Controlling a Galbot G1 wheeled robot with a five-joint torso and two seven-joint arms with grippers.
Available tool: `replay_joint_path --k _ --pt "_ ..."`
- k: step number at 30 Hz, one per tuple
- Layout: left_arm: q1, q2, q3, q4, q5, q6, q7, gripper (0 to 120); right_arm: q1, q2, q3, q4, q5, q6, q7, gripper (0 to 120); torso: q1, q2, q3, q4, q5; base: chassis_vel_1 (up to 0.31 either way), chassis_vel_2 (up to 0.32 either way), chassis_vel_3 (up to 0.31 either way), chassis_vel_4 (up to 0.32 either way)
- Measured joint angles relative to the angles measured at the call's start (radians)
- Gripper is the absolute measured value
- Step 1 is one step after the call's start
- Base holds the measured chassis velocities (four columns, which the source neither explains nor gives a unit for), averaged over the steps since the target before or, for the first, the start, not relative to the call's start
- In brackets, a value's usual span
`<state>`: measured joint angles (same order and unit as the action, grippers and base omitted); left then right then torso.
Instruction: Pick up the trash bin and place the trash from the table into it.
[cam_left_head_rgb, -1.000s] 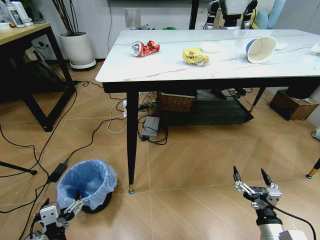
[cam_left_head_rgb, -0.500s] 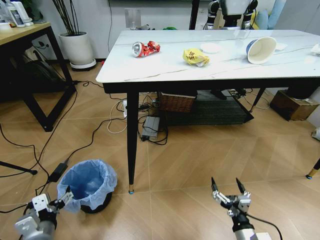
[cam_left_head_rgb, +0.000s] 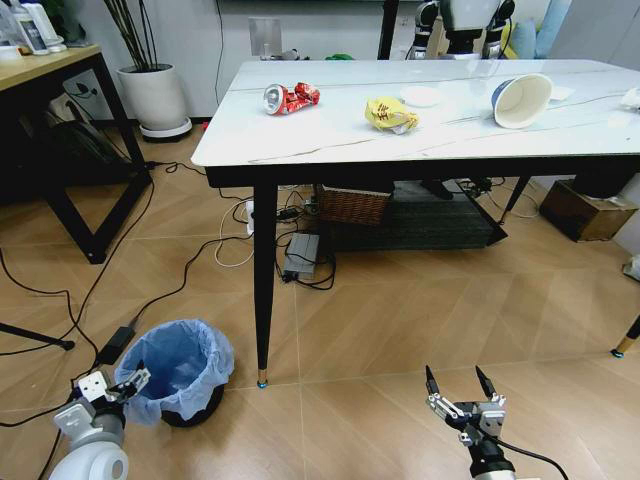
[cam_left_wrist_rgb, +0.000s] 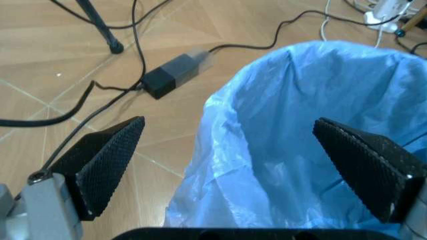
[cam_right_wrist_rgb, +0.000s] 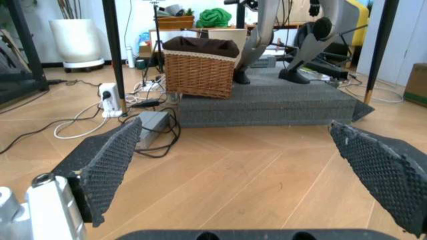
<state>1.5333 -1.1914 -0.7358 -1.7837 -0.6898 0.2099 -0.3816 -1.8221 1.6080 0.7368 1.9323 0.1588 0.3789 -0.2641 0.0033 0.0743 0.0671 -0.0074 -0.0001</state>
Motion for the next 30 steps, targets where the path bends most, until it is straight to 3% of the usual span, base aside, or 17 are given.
replay_joint_path --k 9,12,17,20,30 --pt "-0.033 -0.005 0.003 0.07 -0.006 0.011 0.0 99 -0.006 0.0 0.0 0.009 0.0 -0.002 0.001 100 0.0 0.001 0.001 0.0 0.0001 0.0 0.0 0.0 0.0" --pt "-0.034 -0.007 0.004 0.072 -0.005 0.014 0.001 94 -0.011 0.0 0.002 0.015 0.0 -0.001 0.001 100 0.0 0.001 0.001 -0.0001 0.0002 0.0 0.0 0.0 0.0" --pt "-0.032 -0.01 0.003 0.062 -0.003 0.016 0.001 77 -0.016 0.0 0.006 0.025 0.0 0.001 0.001 100 0.0 0.001 0.001 -0.0001 0.0002 0.0 0.0 0.0 0.0" --pt "-0.029 -0.013 0.0 0.056 -0.002 0.016 0.003 61 -0.021 0.0 0.004 0.029 -0.001 0.004 0.001 100 0.0 0.001 0.001 0.0 0.0001 0.0 0.0 0.0 0.0" --pt "-0.022 -0.012 -0.002 0.043 -0.005 0.02 0.013 29 -0.026 0.002 0.003 0.04 -0.004 0.007 0.0 100 0.0 0.002 0.001 0.0 0.0002 0.0 0.0 0.0 0.0"
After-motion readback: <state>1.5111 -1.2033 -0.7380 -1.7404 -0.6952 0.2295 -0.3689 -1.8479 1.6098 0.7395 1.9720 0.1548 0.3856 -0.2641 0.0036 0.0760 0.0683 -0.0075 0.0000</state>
